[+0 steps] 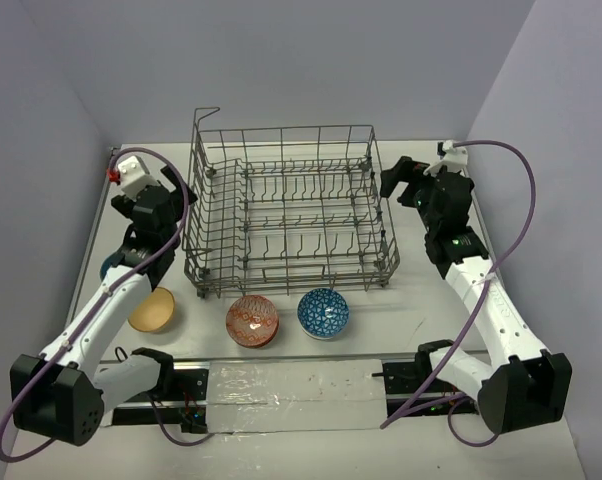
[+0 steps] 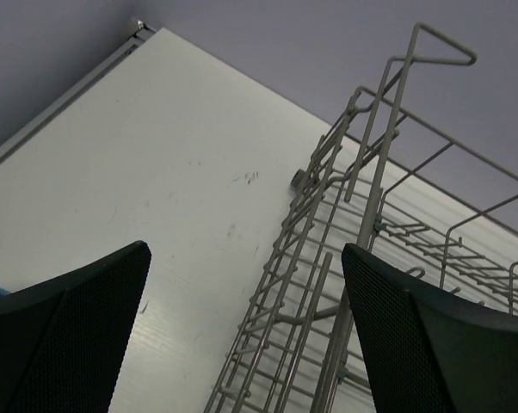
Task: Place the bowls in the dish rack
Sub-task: Pick up the bowl from the bowl.
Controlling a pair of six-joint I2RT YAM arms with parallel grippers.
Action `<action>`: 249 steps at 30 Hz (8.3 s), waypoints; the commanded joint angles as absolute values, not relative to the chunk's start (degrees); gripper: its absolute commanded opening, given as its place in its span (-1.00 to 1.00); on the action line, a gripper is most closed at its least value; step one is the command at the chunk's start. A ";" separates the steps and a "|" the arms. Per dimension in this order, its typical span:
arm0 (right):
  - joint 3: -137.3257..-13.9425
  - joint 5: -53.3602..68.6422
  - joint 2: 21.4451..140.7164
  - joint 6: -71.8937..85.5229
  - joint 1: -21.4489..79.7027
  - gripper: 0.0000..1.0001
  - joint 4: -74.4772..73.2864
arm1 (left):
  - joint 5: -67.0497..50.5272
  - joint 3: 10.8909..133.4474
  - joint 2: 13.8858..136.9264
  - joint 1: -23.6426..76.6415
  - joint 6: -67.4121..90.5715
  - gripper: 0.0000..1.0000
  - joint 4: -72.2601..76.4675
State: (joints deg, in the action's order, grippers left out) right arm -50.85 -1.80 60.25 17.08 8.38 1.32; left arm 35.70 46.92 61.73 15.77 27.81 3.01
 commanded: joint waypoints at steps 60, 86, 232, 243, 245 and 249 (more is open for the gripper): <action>-44.64 21.96 55.28 18.46 12.22 1.00 13.63 | 44.04 67.15 62.49 10.55 29.37 0.99 -30.40; -44.47 16.61 53.79 20.48 12.39 0.94 8.18 | 29.18 55.64 62.22 4.31 26.19 0.73 -35.95; -48.34 14.41 61.79 19.25 12.04 0.93 2.64 | 32.60 60.46 72.77 -0.71 33.57 -1.00 -36.73; -48.43 15.12 62.14 19.25 12.04 0.92 2.81 | 38.93 71.87 73.91 6.93 35.33 -1.00 -42.35; -48.51 15.29 62.49 19.25 12.04 0.92 2.64 | 40.86 74.43 74.70 7.73 35.33 -1.00 -43.85; -48.60 15.21 62.49 19.07 12.04 0.92 2.46 | 43.59 80.75 76.46 10.89 35.59 -1.00 -46.05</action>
